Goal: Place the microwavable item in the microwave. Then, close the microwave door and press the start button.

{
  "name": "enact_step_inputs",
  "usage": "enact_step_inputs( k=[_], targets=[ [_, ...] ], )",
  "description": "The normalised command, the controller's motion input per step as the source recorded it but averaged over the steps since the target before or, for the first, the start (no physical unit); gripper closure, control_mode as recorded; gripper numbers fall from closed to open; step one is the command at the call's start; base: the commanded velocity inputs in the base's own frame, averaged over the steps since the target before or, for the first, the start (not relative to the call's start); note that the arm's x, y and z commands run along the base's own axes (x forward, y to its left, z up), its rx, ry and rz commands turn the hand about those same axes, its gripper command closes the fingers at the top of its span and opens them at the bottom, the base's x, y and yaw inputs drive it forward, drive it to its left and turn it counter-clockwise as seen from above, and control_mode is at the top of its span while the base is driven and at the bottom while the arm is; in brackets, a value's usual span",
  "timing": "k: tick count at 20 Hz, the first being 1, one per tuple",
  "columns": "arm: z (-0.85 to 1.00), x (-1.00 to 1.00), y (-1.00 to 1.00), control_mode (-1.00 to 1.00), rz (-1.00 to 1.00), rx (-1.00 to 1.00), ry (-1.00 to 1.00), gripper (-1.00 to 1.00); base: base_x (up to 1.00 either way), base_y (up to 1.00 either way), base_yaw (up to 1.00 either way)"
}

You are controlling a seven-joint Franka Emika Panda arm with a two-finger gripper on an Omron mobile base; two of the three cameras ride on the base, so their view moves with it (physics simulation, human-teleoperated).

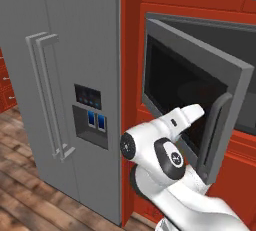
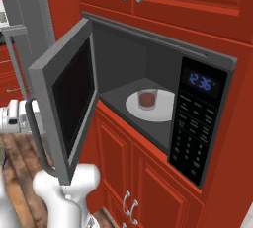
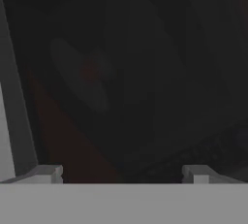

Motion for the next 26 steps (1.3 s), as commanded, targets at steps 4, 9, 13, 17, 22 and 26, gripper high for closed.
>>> enact_step_inputs(
  k=[4, 9, 13, 17, 22, 26],
  targets=[
    [0.05, 0.11, -0.72, -1.0, 0.0, 0.07, -0.08, -1.0, 0.0, 0.0, 0.0],
    [0.11, 0.27, -0.53, -1.0, 0.0, 0.06, -0.05, -1.0, 0.0, 0.0, 0.0],
    [0.05, 0.46, -0.34, -1.0, 0.0, 0.05, -0.05, -1.0, 0.0, 0.0, 0.0],
    [0.0, 0.44, -0.48, -1.0, 0.0, 0.06, -0.07, -1.0, 0.0, 0.0, 0.0],
    [0.0, 0.45, -0.46, -1.0, 0.0, 0.06, -0.06, -1.0, 0.0, 0.0, 0.0],
    [0.0, 0.47, -0.34, -1.0, 0.0, 0.06, -0.03, -1.0, 0.0, 0.0, 0.0]
  ],
)
